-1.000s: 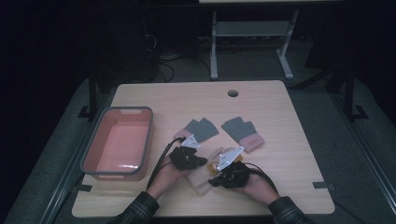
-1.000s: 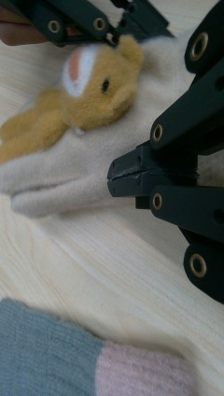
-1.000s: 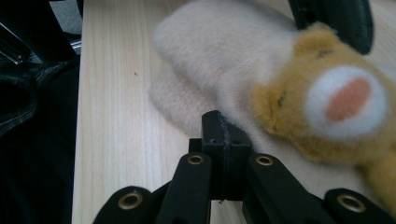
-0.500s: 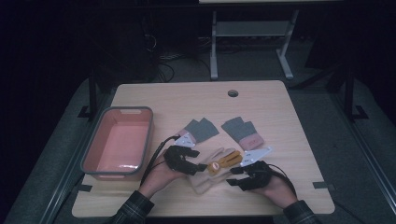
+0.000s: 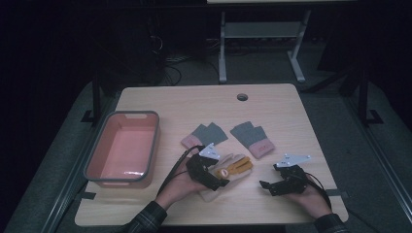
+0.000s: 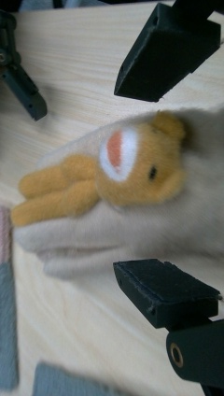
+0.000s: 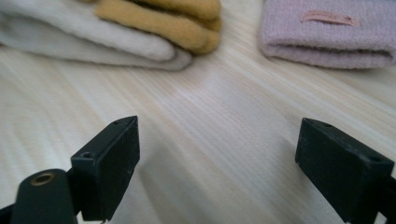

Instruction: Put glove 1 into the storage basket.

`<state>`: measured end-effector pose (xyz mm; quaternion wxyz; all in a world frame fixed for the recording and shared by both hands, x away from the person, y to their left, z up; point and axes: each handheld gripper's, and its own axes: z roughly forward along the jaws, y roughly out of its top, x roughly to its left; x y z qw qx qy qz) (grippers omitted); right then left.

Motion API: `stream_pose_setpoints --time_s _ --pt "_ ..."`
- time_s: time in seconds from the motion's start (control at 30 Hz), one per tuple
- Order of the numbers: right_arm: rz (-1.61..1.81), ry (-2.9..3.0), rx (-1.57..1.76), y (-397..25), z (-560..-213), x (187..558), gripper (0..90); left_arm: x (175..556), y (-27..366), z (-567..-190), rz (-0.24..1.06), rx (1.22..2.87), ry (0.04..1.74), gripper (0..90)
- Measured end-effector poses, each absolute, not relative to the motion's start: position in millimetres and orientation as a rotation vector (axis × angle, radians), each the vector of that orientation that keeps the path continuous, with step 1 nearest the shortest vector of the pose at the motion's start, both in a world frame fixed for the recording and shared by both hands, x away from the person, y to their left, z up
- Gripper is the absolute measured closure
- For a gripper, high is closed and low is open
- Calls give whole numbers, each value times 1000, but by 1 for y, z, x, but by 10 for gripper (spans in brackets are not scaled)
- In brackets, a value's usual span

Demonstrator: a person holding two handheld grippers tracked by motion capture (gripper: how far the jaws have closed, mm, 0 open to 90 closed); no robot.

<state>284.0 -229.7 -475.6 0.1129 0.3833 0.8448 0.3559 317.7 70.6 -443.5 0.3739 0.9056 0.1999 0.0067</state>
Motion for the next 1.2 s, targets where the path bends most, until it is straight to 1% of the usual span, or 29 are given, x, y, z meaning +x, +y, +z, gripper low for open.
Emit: stream_pose_setpoints --time_s 0.13,0.27,0.4,0.53,0.6,0.63,0.67,0.7,0.77,1.03,1.13,1.2 --pt "1025 2464 1091 -228 -478 284 129 317 65 -452 35 2379 493 126" --pt "1024 2463 1079 -226 -479 284 101 314 62 -459 90 2428 480 126" --pt "1037 2452 1079 -225 -480 284 94 312 60 -463 137 2455 471 127" --pt "1051 2441 1077 -225 -482 283 88 311 60 -464 153 2466 454 128" --pt "1051 2440 1075 -225 -482 284 87 310 60 -464 156 2458 457 146" --pt "1051 2439 1075 -225 -482 284 88 310 60 -464 156 2458 457 169" --pt "1051 2439 1075 -225 -482 284 88 310 61 -463 154 2461 453 169" --pt "1051 2439 1076 -225 -482 284 87 309 62 -461 158 2461 451 264" --pt "1051 2439 1075 -225 -482 284 88 309 63 -460 156 2461 446 350" --pt "1050 2439 1076 -225 -482 283 88 307 62 -456 131 2483 435 557" --pt "1052 2438 1076 -225 -482 284 88 306 62 -454 130 2499 440 607" --pt "1051 2439 1076 -225 -482 284 88 306 61 -454 132 2500 444 623"
